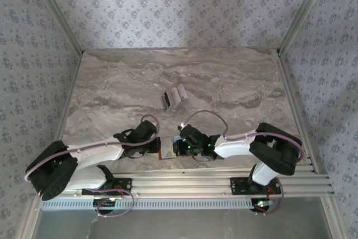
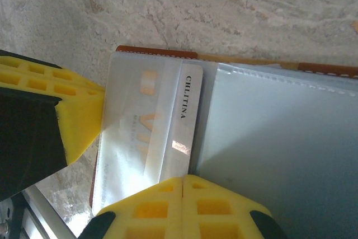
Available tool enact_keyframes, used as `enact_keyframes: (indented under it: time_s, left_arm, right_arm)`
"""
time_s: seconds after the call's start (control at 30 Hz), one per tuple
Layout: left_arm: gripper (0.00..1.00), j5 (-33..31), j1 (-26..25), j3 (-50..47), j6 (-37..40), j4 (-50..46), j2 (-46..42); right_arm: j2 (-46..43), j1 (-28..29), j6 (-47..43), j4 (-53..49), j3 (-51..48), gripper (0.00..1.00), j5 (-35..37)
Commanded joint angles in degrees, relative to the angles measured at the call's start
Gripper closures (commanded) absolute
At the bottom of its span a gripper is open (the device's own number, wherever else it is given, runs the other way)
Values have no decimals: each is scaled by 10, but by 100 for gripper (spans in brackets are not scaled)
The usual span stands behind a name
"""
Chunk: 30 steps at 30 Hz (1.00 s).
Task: Put the credit cards into the card holder
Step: Insert the credit card into the card slot.
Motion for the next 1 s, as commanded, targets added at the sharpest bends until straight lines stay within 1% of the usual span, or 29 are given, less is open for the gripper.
enact_keyframes:
  time_s: [0.0,0.03,0.1,0.17,0.3,0.4,0.47,0.57,0.67,0.73,0.8,0.9,0.97]
  left_arm:
    - [94,10,-11,-3,-7,8,8]
    - [94,10,-11,-4,-7,7,5]
    - [94,6,-11,-5,-8,4,2]
    - [94,3,-11,-5,-6,2,0]
    - [94,1,-11,-5,-7,2,-1]
    - [94,1,-11,-4,-8,2,0]
    - [94,1,-11,-4,-7,2,1]
    - [94,2,-11,-2,-6,0,1]
    - [94,2,-11,-1,-6,-1,0]
    - [94,2,-11,1,-6,-3,0]
    - [94,2,-11,1,-7,-4,-1]
    - [94,5,-11,2,-7,-5,-3]
    - [94,5,-11,2,-7,-6,-5]
  right_arm:
    - [-8,17,-25,-39,26,90,21]
    - [-18,19,-29,-62,30,86,33]
    - [-39,26,-39,-114,40,75,59]
    - [-55,31,-45,-164,52,68,84]
    - [-77,43,-47,-256,76,58,145]
    - [-91,53,-51,-308,90,54,188]
    - [-100,62,-53,-345,102,49,230]
    - [-92,74,-42,-427,132,42,313]
    - [-70,82,-40,-468,159,35,361]
    - [-43,87,-28,-508,181,33,392]
    - [-11,92,-18,-542,200,30,406]
    - [22,92,-17,-544,209,31,409]
    - [32,91,-16,-537,204,34,405]
